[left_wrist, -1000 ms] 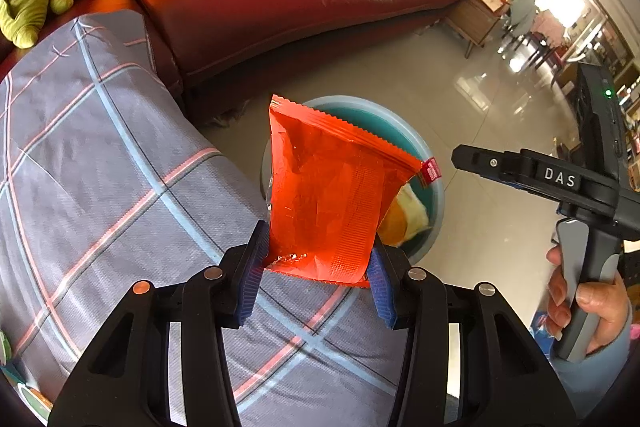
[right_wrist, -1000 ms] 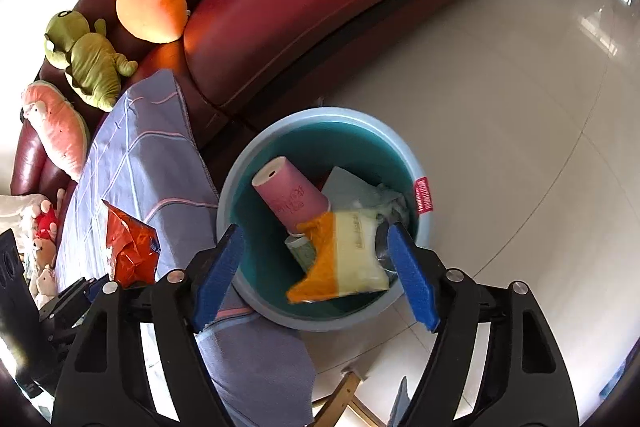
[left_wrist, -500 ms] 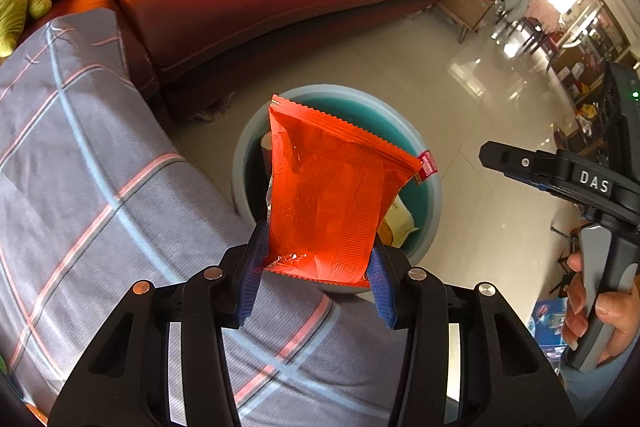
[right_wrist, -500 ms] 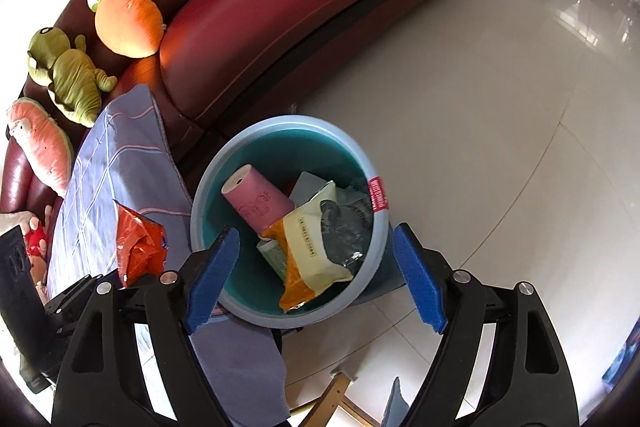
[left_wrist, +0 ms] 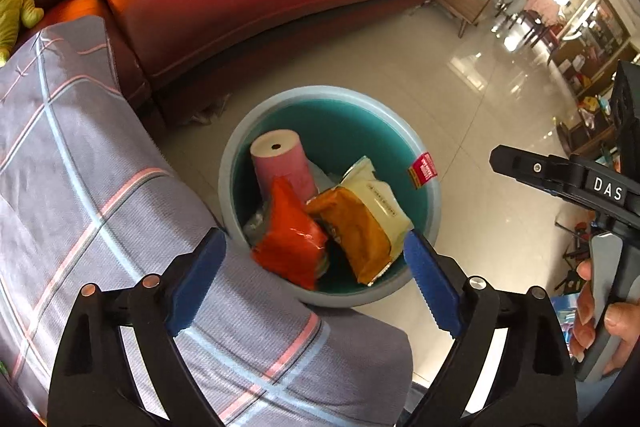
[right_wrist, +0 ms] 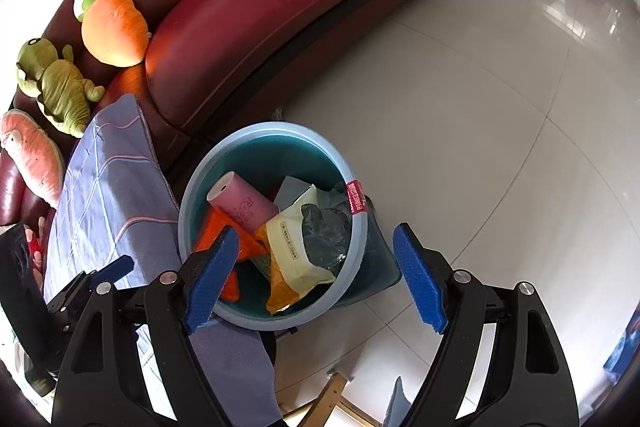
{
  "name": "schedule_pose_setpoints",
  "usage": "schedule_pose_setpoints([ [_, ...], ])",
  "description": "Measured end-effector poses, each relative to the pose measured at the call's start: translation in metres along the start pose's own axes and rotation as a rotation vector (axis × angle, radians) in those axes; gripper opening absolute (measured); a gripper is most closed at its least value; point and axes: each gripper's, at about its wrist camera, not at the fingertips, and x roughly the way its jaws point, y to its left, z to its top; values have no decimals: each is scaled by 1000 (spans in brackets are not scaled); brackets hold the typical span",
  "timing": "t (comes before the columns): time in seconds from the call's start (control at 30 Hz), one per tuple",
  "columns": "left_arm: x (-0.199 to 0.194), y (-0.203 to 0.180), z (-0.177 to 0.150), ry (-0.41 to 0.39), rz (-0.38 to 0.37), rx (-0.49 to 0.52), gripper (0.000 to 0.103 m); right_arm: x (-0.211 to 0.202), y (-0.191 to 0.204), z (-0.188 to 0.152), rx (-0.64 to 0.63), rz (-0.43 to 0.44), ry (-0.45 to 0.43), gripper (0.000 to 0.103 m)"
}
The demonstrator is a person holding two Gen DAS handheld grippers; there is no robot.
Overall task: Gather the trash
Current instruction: 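Move both tools back toward the remaining wrappers on the table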
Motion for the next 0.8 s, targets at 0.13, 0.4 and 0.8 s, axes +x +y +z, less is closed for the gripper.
schedule_pose_setpoints([
  [0.13, -3, 8, -5, 1, 9, -18, 92, 1, 6, -2, -12, -10, 2, 83],
  [0.4, -16, 23, -15, -5, 12, -53, 93, 3, 26, -13, -63, -31, 41, 85],
  [0.8, -56, 50, -45, -60, 33, -102, 94, -8, 67, -38, -153, -51, 45, 85],
])
